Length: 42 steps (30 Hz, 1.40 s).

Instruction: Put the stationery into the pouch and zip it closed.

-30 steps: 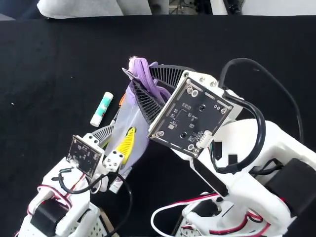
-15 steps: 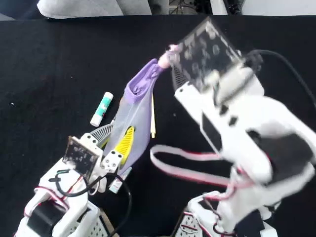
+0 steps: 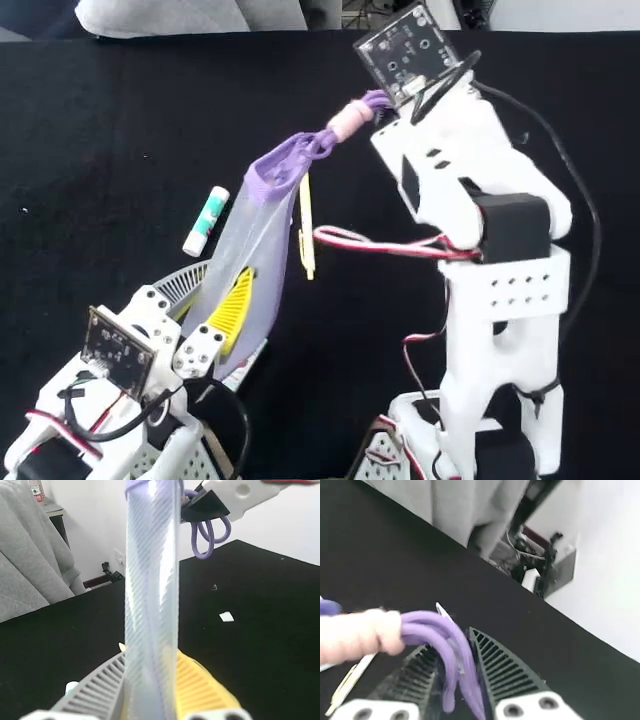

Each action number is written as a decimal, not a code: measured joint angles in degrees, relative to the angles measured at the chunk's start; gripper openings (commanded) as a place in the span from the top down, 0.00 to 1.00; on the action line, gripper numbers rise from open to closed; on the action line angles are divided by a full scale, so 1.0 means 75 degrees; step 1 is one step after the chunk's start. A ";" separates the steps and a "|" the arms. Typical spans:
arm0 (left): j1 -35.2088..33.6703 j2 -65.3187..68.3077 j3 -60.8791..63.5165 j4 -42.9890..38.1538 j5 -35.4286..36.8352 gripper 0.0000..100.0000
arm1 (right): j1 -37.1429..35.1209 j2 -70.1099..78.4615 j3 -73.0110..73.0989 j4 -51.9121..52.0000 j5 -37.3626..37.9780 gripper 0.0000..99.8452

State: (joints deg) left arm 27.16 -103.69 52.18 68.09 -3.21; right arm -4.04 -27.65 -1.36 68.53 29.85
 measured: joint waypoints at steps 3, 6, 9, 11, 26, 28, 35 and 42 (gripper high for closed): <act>0.0000 0.0000 0.0000 0.0000 0.0000 0.97 | 0.0352 -0.0012 0.0598 -0.0574 0.0234 0.99; 0.0000 0.0000 0.0000 0.0000 0.0000 0.97 | 0.0750 0.0000 0.1196 -0.1114 0.0293 0.99; 0.0000 0.0000 0.0000 0.0000 0.0000 0.97 | 0.0891 0.0000 0.1875 -0.1653 0.0305 0.99; 0.0000 0.0000 0.0000 0.0000 0.0000 0.97 | 0.0903 0.0000 0.2321 -0.2051 0.0457 0.99; -0.0047 -0.0117 -0.0234 -0.0012 0.0000 0.97 | 0.2262 0.2098 0.3388 -0.3903 0.0867 0.99; -0.0047 -0.0117 -0.0234 -0.0012 0.0000 0.97 | 0.2403 0.2544 0.3141 -0.3903 0.0867 0.99; -0.0047 -0.0117 -0.0246 -0.0012 0.0000 0.97 | 0.2485 0.2614 0.2813 -0.3599 0.0703 0.88; -0.0047 -0.0117 -0.0246 -0.0012 0.0000 0.97 | 0.1747 0.0457 0.2813 -0.1606 0.0656 0.83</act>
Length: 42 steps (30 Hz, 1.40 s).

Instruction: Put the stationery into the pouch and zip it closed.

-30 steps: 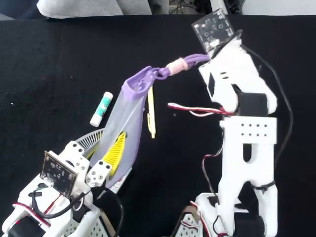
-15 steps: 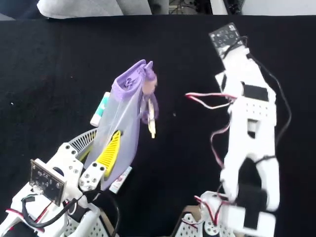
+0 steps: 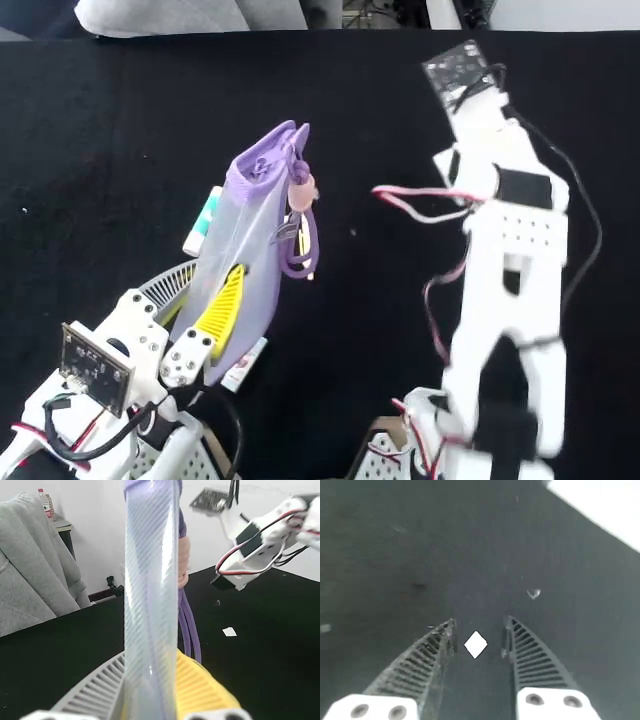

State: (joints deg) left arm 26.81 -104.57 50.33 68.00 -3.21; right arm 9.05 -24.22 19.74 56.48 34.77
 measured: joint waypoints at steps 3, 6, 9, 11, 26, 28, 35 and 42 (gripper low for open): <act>0.0000 0.0000 0.0000 0.0000 0.0000 0.97 | -0.0680 -0.1231 -0.0012 0.0844 0.0000 0.83; 0.0000 0.0000 0.0000 0.0000 0.0000 0.97 | -0.1395 -0.2356 -0.0012 0.1606 -0.0141 0.83; 0.0000 0.0000 0.0000 0.0000 0.0000 0.97 | -0.2133 -0.3352 -0.0012 0.2204 -0.0492 0.83; 0.0000 0.0000 0.0000 0.0000 0.0000 0.97 | -0.2684 -0.3950 -0.0012 0.2438 -0.0668 0.83; 0.0000 0.0000 0.0000 0.0000 0.0000 0.97 | -0.5744 -0.4935 -0.0023 0.1829 -0.2122 0.83; 0.0000 0.0000 0.0000 0.0000 0.0000 0.97 | -0.5802 -0.4923 -0.0023 0.1829 -0.2133 0.83; 0.0000 0.0000 0.0000 0.0000 0.0000 0.97 | -0.5849 -0.5146 -0.0141 0.1618 -0.2239 0.83; 0.0000 0.0000 0.0000 0.0000 0.0000 0.97 | -0.5849 -0.5029 0.0762 0.0469 -0.2297 0.83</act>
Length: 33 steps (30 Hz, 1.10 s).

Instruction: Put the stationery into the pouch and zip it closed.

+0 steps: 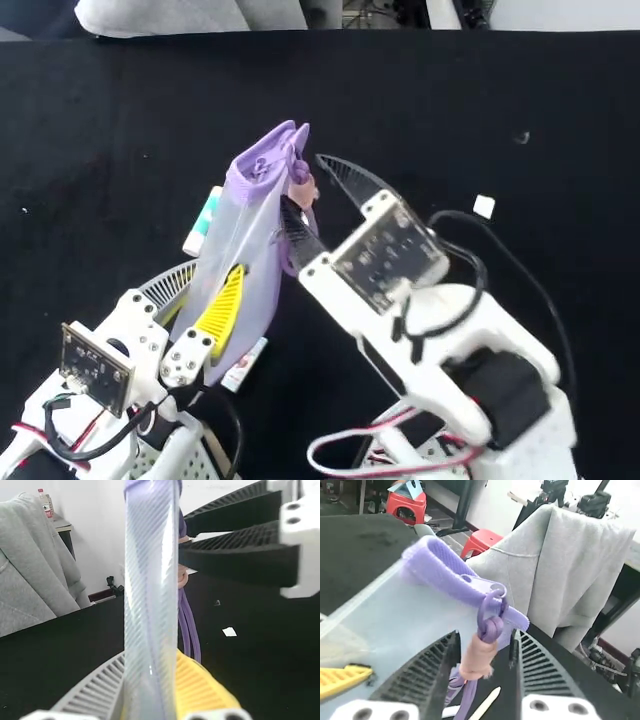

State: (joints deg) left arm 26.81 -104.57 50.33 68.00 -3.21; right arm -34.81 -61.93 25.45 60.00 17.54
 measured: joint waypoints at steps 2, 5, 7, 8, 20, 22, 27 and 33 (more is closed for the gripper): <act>0.0000 0.0000 0.0000 0.0000 0.0000 0.97 | 0.0000 -0.0035 0.0117 -0.0082 0.0000 0.83; 0.0000 0.0000 0.0000 0.0000 0.0000 0.97 | 0.0000 -0.0012 0.0176 -0.0117 0.0000 0.83; 0.0000 0.0000 0.0000 0.0000 0.0000 0.97 | 0.0000 -0.0012 0.0176 -0.0117 0.0000 0.86; 0.0000 0.0000 0.0000 0.0000 0.0000 0.97 | 0.0000 -0.0012 0.0176 -0.0117 0.0000 0.88; 0.0000 0.0000 0.0000 0.0000 0.0070 0.97 | 0.0281 -0.0012 0.0246 -0.0176 0.0094 0.99; 0.0000 0.0000 0.0000 0.0000 0.0188 0.97 | 0.0328 -0.0035 0.0410 -0.0305 0.0117 0.99; 0.0000 0.0105 0.0023 0.0012 0.0234 0.97 | 0.0762 -0.0129 0.1172 -0.0949 0.0152 0.99; 0.0035 0.0129 0.0059 0.0012 0.0234 0.97 | 0.1524 -0.0141 0.2040 -0.1700 0.0176 0.99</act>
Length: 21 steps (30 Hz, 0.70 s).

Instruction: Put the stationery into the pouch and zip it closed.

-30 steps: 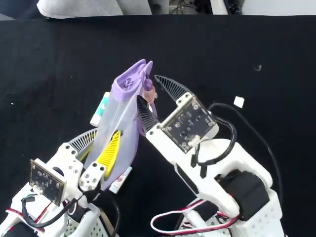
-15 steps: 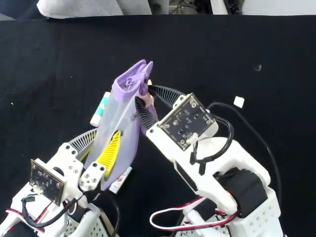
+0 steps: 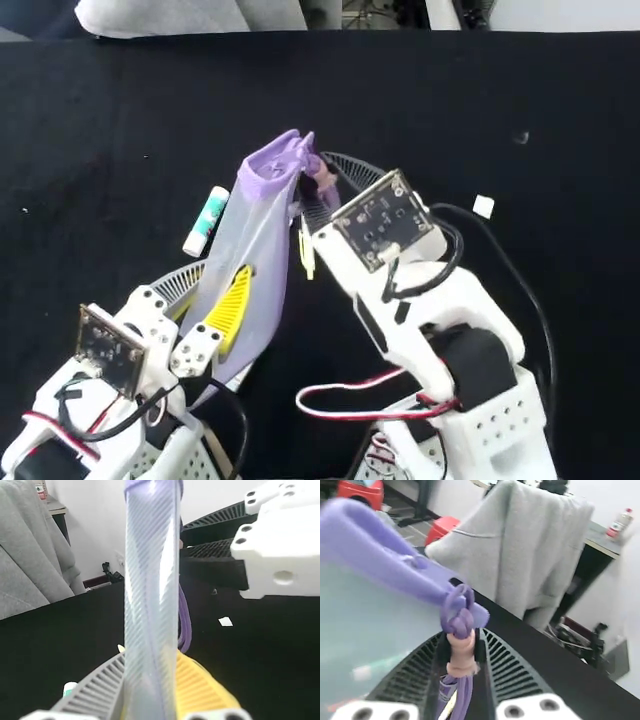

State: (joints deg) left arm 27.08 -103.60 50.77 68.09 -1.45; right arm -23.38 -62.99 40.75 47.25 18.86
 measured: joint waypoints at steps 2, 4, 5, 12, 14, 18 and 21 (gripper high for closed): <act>0.0012 0.0023 0.0023 0.0012 0.0000 0.97 | 0.0199 0.0000 0.0293 -0.0164 0.0188 0.99; 0.0012 0.0023 0.0023 0.0012 0.0000 0.97 | 0.0387 0.0000 0.0539 -0.0399 0.0340 0.99; 0.0012 0.0023 0.0023 0.0012 0.0000 0.97 | 0.0492 0.0000 0.0668 -0.0551 0.0375 0.99; 0.0023 0.0023 0.0035 0.0012 0.0000 0.97 | 0.1102 0.0000 0.1430 -0.1664 0.0797 0.99; 0.0023 0.0023 0.0035 0.0012 0.0000 0.97 | 0.1242 0.0000 0.1559 -0.1899 0.0926 0.99; 0.0023 0.0035 0.0035 0.0012 0.0000 0.97 | 0.1571 0.0621 0.1618 -0.2321 0.1067 0.99; 0.0023 0.0023 0.0023 0.0012 0.0000 0.97 | 0.1958 0.1641 0.1840 -0.2848 0.1090 0.99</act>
State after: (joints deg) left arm 27.25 -103.43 50.95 68.18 -1.45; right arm -8.70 -50.68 54.55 25.89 27.03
